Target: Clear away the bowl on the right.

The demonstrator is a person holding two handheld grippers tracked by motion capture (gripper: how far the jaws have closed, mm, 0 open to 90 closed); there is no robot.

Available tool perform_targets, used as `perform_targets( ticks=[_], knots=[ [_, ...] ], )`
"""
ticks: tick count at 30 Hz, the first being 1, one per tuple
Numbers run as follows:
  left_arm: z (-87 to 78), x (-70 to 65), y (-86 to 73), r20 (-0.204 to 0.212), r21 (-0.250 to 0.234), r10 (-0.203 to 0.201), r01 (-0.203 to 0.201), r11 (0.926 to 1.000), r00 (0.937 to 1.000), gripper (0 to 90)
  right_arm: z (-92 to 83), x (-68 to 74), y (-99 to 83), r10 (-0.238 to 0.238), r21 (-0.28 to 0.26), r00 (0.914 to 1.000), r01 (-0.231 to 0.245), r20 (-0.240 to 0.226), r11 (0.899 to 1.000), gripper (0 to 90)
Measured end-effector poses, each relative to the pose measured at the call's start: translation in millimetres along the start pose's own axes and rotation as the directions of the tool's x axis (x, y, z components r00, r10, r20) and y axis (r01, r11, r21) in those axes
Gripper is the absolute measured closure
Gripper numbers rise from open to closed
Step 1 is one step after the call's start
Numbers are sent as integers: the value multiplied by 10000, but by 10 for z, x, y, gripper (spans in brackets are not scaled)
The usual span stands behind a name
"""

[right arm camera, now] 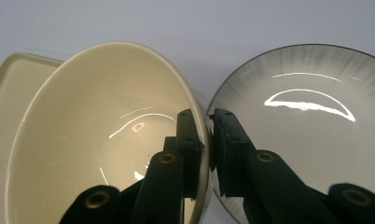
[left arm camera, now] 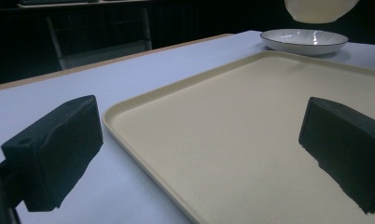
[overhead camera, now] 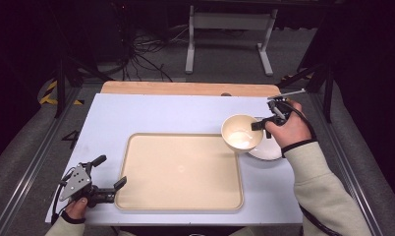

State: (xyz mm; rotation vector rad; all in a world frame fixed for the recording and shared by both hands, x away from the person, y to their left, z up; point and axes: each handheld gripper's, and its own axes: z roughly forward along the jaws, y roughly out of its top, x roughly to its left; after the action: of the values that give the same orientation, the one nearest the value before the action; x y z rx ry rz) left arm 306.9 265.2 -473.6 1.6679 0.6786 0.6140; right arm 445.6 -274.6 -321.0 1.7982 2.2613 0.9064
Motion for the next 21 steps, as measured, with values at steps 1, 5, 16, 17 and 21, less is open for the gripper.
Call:
perform_targets(
  ticks=[1, 5, 16, 17, 21],
  knots=[
    [0, -1, 0, 0, -6, -3, 3, 10000, 10000, 2, 9, 43, 1, -75, 26, 9999, 75, -66, 10000, 811],
    [-4, 1, 1, 33, 32, 25, -25, 10000, 10000, 2, 40, 164, -5, -255, 145, 9990, 260, -363, 9996, 811],
    [-3, -4, -1, 11, -16, -8, 8, 10000, 10000, 2, 119, 565, -20, -808, 350, 9887, 858, -1260, 9957, 807],
    [-5, -3, 0, 23, 6, -5, 5, 10000, 10000, 1, 135, 606, -21, -824, 351, 9869, 880, -1389, 9955, 807],
    [-7, -4, -2, 3, -38, -26, 26, 10000, 10000, 2, 183, 737, -25, -981, 365, 9821, 1053, -1610, 9938, 807]
  ],
)
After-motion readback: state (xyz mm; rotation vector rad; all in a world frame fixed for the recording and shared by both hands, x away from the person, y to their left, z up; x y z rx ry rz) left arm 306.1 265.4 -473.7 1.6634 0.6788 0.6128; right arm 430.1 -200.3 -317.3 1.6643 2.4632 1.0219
